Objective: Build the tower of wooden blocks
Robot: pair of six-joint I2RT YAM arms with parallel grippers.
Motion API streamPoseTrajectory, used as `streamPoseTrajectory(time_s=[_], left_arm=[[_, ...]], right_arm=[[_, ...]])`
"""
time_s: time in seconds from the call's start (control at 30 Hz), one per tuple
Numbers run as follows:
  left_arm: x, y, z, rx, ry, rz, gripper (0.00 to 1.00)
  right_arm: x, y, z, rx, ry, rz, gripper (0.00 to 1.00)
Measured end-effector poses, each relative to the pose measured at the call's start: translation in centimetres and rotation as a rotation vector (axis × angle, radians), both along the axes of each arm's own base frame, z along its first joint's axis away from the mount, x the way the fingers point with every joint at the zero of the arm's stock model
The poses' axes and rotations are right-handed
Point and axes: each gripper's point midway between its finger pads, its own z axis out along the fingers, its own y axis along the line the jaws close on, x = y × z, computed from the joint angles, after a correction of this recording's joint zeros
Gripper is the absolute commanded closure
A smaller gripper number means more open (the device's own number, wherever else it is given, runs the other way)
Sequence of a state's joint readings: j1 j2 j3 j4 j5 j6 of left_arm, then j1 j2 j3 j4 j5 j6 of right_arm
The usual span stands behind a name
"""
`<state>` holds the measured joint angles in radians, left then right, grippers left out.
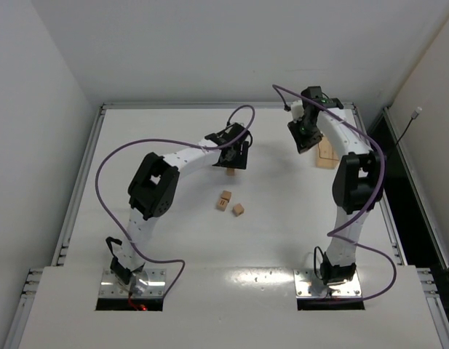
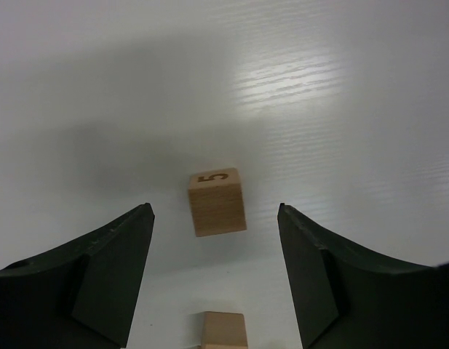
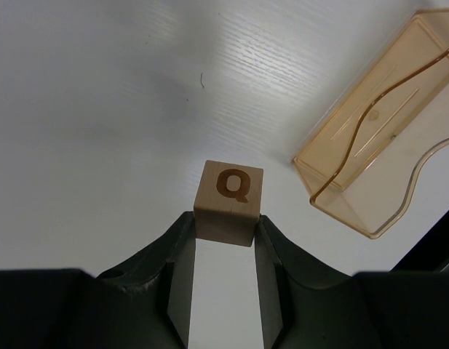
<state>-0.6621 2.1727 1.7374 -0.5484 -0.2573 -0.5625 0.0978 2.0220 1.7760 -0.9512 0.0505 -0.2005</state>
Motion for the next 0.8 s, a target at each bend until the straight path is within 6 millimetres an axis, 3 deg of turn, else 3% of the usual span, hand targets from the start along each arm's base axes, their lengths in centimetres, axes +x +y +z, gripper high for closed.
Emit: streamPoseTrajectory(time_s=[0.2, 0.53, 0.73, 0.77, 0.8], left_arm=[[-0.6, -1.2, -0.6, 0.005, 0.005, -0.024, 0.40], [-0.6, -0.7, -2.6, 0.044, 0.027, -0.013, 0.52], [-0.5, -0.7, -3.4, 0.055, 0.035, -0.007, 0.75], [-0.4, -0.7, -3.4, 0.054, 0.035, -0.005, 0.88], [-0.4, -0.8, -3.4, 0.052, 0.034, -0.004, 0.94]], right_arm=[[-0.2, -1.0, -0.2, 0.014, 0.008, -0.023, 1.00], [-0.7, -1.4, -0.5, 0.047, 0.032, -0.034, 1.00], [-0.9, -1.2, -0.6, 0.057, 0.040, -0.029, 1.00], [-0.9, -1.2, -0.7, 0.059, 0.042, -0.029, 1.00], [-1.0, -1.2, -0.7, 0.062, 0.044, -0.028, 1.00]])
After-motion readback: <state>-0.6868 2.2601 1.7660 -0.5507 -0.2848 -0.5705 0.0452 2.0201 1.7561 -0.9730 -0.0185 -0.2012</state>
